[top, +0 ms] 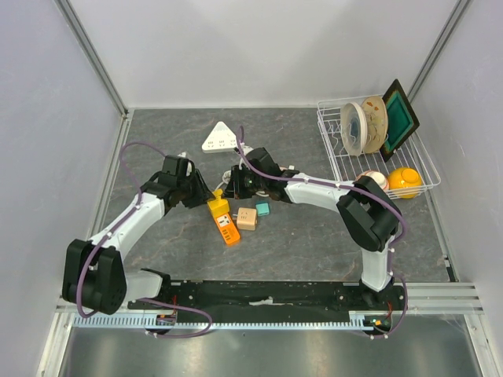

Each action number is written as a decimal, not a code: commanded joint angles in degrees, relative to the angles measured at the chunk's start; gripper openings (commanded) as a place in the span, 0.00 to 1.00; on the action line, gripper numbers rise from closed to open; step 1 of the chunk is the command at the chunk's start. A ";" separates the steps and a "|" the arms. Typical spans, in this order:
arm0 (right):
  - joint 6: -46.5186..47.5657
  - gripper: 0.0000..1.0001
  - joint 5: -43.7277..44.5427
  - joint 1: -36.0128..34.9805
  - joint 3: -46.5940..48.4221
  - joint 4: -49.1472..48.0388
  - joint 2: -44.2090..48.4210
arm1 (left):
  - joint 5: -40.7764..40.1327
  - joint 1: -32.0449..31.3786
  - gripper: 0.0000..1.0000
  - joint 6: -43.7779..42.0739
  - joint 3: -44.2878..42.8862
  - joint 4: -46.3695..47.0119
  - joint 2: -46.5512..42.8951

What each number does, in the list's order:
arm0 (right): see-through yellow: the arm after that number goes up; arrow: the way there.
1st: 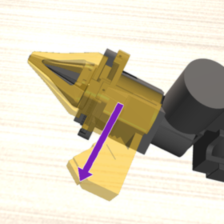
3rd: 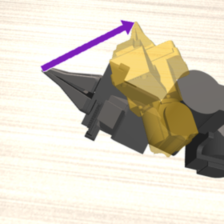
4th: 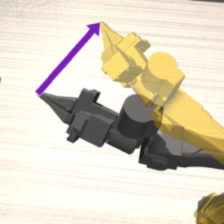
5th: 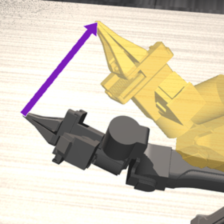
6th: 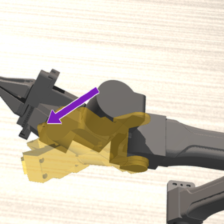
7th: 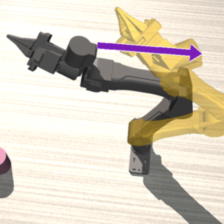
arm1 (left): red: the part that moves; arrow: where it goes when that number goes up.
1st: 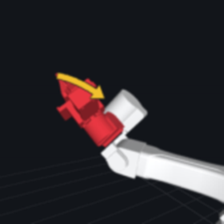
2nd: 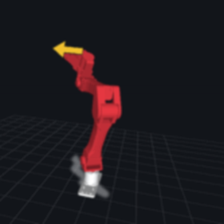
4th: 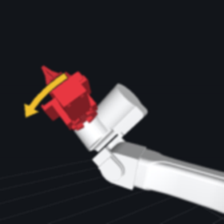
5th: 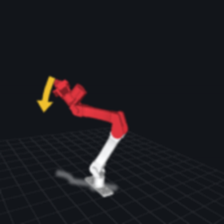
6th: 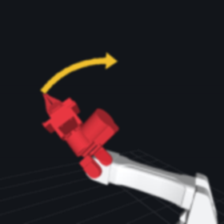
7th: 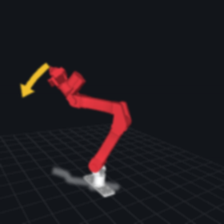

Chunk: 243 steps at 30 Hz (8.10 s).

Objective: Insert the plug

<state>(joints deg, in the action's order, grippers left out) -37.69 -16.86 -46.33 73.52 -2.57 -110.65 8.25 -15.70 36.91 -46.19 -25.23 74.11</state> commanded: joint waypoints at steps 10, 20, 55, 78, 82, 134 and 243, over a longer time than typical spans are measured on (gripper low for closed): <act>5.96 0.15 3.67 -6.49 -1.54 17.41 -9.05 | -0.69 -3.81 0.19 6.51 12.53 -0.88 5.79; 7.28 0.15 4.38 -9.40 0.32 22.96 -12.31 | -0.43 -3.98 0.18 9.06 17.89 -1.48 0.87; 10.10 0.84 16.60 4.04 -1.59 22.52 16.42 | -12.28 -8.81 0.94 -0.88 -10.85 -23.45 -4.24; 13.34 0.98 2.54 19.69 -21.74 10.92 29.44 | -27.23 -16.20 0.83 25.14 -22.09 -27.94 12.01; 13.70 0.98 0.87 21.19 -23.41 9.78 30.14 | -27.14 -16.99 0.80 25.06 -23.76 -28.64 16.33; 15.54 0.98 -0.54 23.48 -24.38 14.34 37.44 | -25.04 -19.45 0.52 20.13 -12.25 -26.10 24.95; 22.40 0.98 -3.62 23.47 -28.16 16.63 39.28 | 8.18 9.72 0.85 8.97 -23.49 38.07 38.91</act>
<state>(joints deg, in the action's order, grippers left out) -16.23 -20.88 -23.03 45.36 15.99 -71.40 14.09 -7.05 43.57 -64.18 8.60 108.66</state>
